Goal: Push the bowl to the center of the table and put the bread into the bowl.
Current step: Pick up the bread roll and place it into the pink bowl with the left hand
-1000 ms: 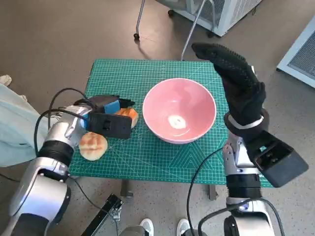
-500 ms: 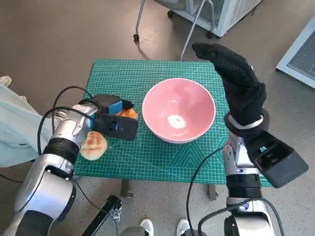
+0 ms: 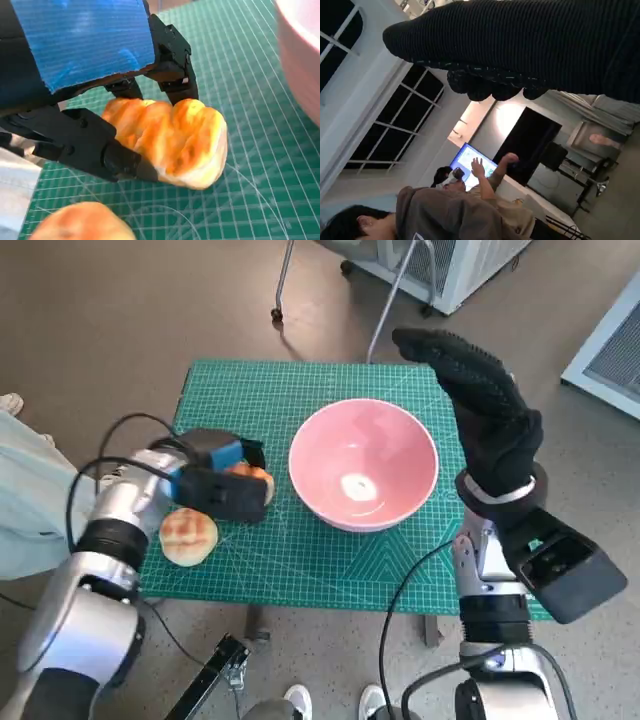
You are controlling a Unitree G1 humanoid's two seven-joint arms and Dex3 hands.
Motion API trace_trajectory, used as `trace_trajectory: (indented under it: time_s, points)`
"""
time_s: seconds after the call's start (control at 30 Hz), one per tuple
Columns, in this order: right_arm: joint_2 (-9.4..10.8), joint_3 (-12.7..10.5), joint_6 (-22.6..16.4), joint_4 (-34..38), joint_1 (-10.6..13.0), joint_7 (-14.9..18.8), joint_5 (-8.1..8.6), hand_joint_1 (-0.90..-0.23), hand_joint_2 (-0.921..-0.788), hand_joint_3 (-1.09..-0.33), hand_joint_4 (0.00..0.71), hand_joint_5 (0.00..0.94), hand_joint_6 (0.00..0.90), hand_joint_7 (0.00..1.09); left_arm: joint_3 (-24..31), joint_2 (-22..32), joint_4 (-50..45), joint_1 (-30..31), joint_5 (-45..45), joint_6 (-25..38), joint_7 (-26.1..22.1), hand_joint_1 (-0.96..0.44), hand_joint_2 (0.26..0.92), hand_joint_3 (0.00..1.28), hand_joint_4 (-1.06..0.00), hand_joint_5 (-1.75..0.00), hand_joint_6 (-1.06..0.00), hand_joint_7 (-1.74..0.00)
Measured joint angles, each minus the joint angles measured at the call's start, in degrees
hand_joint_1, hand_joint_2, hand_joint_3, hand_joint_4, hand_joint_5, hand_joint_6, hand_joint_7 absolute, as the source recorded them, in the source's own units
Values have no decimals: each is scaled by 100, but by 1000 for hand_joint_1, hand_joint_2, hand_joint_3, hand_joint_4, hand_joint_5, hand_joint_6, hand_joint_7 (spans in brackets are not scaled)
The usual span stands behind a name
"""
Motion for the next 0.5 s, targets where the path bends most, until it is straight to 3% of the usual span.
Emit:
trace_trajectory:
  time_s: [0.5]
  points:
    - [-12, 2, 38, -22, -1, -5, 32, -675, -921, -742, 309, 76, -1, 926, 863, 487, -1054, -908, -616, -356, 36, 0, 921, 157, -597, -1231, -518, -1310]
